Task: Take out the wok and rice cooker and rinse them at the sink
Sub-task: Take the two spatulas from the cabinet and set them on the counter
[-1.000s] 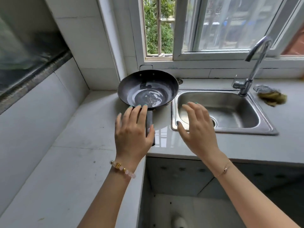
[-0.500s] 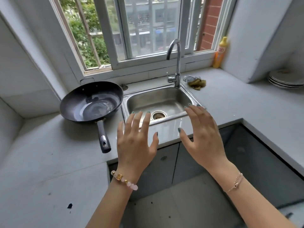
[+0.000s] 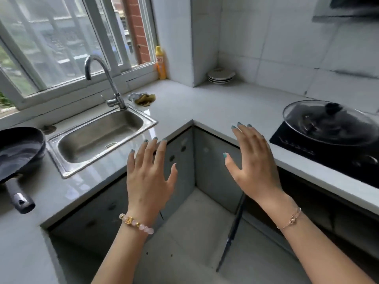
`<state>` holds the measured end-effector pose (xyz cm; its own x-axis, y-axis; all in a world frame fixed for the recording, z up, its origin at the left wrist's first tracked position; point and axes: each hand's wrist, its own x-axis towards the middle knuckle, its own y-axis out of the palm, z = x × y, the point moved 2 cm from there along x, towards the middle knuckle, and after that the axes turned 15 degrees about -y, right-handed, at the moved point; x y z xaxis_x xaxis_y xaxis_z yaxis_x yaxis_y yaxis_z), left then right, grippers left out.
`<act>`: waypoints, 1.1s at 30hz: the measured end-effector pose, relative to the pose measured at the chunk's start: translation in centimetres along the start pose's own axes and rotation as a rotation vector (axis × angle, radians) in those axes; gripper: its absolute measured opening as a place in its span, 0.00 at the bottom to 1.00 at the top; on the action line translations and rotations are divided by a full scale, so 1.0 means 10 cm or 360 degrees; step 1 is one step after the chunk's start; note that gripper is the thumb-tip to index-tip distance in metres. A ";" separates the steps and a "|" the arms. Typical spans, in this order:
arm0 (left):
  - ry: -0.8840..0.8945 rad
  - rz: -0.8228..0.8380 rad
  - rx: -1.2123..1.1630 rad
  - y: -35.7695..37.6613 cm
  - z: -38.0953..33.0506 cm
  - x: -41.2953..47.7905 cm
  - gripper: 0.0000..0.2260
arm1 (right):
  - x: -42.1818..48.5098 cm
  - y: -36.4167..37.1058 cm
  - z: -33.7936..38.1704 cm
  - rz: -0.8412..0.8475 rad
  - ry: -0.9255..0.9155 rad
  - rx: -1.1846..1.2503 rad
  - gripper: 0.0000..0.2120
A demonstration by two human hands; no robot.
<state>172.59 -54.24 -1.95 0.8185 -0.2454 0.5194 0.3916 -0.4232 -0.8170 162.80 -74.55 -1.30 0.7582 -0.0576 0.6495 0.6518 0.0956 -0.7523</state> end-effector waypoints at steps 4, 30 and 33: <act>0.0151 0.0137 -0.0117 0.07 -0.62 -0.44 0.26 | -0.84 -0.55 -0.47 0.0004 0.0225 -0.0179 0.28; 0.1043 0.0883 -0.0331 1.13 -3.15 -1.87 0.28 | -3.65 -1.61 -1.49 0.0273 0.1282 -0.0778 0.27; 0.1115 0.0938 -0.0341 1.27 -3.33 -1.84 0.27 | -3.64 -1.56 -1.65 0.0291 0.1347 -0.0783 0.27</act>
<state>148.51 -84.13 -13.61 0.3932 -0.9108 0.1260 -0.1482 -0.1980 -0.9689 125.36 -90.34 -15.01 0.4865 -0.7913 0.3705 0.3133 -0.2378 -0.9194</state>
